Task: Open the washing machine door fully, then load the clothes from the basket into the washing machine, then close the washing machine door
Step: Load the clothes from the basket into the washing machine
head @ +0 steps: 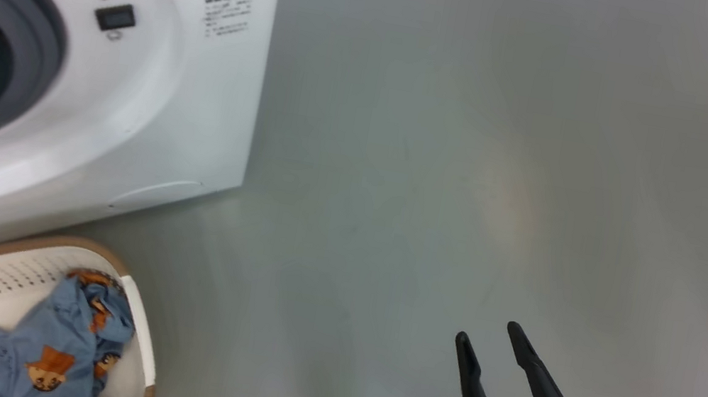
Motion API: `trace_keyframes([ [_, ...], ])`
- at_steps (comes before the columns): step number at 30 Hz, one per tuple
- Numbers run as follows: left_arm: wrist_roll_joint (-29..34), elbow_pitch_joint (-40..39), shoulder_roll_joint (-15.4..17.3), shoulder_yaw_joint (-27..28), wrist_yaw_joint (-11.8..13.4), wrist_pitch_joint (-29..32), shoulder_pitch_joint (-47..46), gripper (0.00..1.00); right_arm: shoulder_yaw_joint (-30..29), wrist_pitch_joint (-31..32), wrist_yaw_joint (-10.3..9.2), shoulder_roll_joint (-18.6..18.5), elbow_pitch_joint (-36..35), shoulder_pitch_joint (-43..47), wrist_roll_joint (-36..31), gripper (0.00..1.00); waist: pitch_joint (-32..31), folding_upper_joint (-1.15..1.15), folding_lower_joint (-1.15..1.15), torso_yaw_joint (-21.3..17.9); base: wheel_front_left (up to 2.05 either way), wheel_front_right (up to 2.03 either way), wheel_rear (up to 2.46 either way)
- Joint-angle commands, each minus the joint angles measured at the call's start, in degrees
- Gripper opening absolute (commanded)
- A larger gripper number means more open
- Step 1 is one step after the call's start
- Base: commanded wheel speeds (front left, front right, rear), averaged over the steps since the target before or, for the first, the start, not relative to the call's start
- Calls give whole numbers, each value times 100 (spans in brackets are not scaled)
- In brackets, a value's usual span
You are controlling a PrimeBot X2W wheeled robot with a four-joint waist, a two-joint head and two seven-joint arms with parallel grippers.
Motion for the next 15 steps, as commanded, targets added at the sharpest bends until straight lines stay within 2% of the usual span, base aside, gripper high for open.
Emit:
trace_keyframes([
  [1, -39, -41, 196, 49, 41, -78, 110, 100, 55, -69, 35, -81, -77, -74, -96, 100, -307, 0, 0, 248, 0, 0, 0],
  [7, -97, 159, -127, 6, 83, -249, 312, 100, -116, -69, 35, -81, 57, -40, -143, 100, -687, 0, 0, 453, 0, 0, 0],
  [15, -181, 178, -615, -67, -56, -397, 677, 100, -376, -69, 35, -81, 197, 21, -182, 100, -1134, 0, 0, 757, 0, 0, 0],
])
